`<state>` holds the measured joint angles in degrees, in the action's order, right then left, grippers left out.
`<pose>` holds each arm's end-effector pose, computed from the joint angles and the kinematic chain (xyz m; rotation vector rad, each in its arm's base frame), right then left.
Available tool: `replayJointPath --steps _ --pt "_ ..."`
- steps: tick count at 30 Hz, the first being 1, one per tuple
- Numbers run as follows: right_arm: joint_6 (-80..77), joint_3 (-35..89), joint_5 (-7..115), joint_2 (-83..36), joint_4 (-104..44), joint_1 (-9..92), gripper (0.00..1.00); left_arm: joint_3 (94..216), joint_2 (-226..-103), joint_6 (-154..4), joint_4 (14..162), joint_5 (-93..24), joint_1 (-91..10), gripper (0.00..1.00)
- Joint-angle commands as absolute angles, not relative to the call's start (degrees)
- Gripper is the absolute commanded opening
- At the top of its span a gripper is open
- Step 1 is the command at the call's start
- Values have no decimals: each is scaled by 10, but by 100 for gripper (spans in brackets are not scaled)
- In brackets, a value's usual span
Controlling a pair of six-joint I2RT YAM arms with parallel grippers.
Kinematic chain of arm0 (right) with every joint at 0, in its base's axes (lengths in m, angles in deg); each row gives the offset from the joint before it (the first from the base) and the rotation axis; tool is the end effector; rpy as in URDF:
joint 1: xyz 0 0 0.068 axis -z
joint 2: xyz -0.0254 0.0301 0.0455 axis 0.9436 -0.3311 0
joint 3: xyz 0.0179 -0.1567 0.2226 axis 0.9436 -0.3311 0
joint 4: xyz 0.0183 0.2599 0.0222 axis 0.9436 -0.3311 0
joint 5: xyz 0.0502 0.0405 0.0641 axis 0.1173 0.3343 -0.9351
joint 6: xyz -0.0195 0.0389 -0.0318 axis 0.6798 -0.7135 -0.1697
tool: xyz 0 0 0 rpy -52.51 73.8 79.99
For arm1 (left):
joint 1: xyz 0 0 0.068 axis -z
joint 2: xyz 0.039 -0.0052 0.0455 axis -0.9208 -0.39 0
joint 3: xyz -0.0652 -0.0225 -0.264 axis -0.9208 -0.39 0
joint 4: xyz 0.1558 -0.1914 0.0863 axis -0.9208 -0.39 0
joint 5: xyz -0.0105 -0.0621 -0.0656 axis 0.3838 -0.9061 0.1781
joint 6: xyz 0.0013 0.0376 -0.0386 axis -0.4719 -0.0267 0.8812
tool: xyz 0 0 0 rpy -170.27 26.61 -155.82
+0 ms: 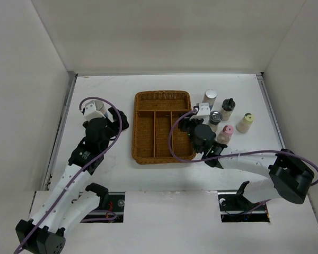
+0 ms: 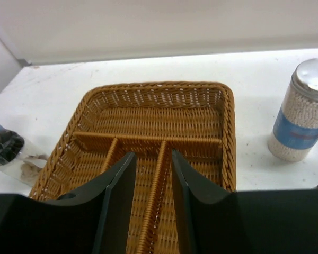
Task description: Organize the condiment bottles
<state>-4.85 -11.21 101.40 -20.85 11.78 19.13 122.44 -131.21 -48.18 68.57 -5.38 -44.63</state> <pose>0.1999 0.2149 0.2584 -0.0128 1.5724 0.3028 0.1646 -0.0540 0.3037 -0.5067 1.8433 -0.3681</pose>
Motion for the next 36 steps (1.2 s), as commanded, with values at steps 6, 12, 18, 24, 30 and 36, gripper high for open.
replayJointPath --steps 6,12,18,24,30,36 --pt "-57 -128 1008 -169 154 193 51 1269 -1343 -510 760 -36 -466 100" --pt "-58 -111 1007 -175 123 190 36 1338 -1414 -577 780 41 -506 100" --pt "-53 -105 1014 -181 110 190 39 1393 -1496 -598 815 40 -553 89" --pt "-58 -110 1014 -173 110 194 41 1408 -1551 -600 819 54 -583 32" --pt "-57 -109 1014 -177 110 193 42 1407 -1602 -600 760 65 -619 70" --pt "-55 -104 1014 -194 110 194 44 1427 -1642 -622 760 93 -616 78"
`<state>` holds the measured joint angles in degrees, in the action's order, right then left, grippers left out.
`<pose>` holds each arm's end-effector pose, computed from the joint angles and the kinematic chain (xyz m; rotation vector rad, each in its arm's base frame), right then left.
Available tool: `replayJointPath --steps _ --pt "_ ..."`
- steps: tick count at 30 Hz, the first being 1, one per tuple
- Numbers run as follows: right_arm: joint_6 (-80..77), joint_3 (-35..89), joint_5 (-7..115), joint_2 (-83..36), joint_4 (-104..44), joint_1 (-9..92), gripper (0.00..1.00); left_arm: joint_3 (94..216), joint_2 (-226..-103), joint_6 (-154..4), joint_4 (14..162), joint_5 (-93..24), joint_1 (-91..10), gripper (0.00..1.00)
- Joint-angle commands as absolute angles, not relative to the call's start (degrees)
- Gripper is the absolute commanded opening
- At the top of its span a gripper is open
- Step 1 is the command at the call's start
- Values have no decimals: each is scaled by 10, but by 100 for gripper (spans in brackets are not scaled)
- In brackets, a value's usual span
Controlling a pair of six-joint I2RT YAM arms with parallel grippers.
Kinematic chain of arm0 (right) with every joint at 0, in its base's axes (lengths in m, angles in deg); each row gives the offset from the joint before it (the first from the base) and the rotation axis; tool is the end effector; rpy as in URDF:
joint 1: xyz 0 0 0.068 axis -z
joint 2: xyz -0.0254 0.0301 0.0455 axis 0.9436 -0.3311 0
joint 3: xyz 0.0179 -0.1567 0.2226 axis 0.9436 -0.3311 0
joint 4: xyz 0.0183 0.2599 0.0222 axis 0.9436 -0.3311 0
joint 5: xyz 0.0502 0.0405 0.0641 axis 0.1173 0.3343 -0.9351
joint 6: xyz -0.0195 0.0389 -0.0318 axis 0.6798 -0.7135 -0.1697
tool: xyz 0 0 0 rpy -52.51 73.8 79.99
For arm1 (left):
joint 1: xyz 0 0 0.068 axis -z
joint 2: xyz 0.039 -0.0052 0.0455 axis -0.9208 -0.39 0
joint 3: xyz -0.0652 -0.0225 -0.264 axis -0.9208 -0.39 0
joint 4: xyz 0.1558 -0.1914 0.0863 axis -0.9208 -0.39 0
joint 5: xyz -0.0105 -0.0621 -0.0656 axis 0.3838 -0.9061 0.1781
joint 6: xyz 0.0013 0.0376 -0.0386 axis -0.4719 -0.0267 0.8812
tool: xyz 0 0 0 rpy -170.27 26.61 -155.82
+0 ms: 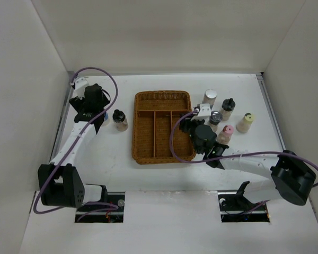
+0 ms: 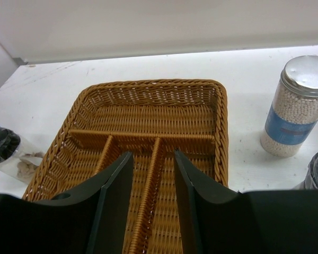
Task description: Organize the condiment bottles
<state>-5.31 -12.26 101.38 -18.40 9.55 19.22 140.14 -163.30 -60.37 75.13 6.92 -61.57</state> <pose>0.1951 0.2081 0.2599 -0.0129 1.5834 0.2996 0.2929 -0.0084 0.3056 -0.6953 1.8523 0.2409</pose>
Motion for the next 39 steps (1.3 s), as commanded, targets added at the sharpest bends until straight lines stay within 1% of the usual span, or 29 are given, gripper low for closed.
replayJointPath --steps 1,10,12,15,17,19,22,28,32,39 --pt "-54 -102 1014 -198 110 193 44 1430 -1653 -620 761 88 -620 77" --pt "-50 -96 1012 -214 110 191 46 1457 -1744 -615 764 47 -623 74" --pt "-49 -93 1012 -218 110 191 46 1461 -1755 -614 765 42 -627 72" --pt "-45 -90 1013 -224 110 191 46 1461 -1767 -609 774 40 -631 65" --pt "-45 -90 1012 -229 110 191 46 1461 -1773 -607 774 38 -632 65" --pt "-44 -87 1012 -235 110 191 46 1450 -1765 -598 779 46 -630 67" --pt "-41 -84 1012 -241 110 191 46 1429 -1745 -590 792 47 -631 74" --pt "-36 -82 1014 -245 110 189 46 1405 -1692 -579 808 40 -628 81" --pt "-35 -82 1014 -246 110 189 46 1416 -1685 -585 807 17 -625 82" --pt "-30 -79 1014 -251 109 189 46 1427 -1739 -585 802 -23 -618 80"
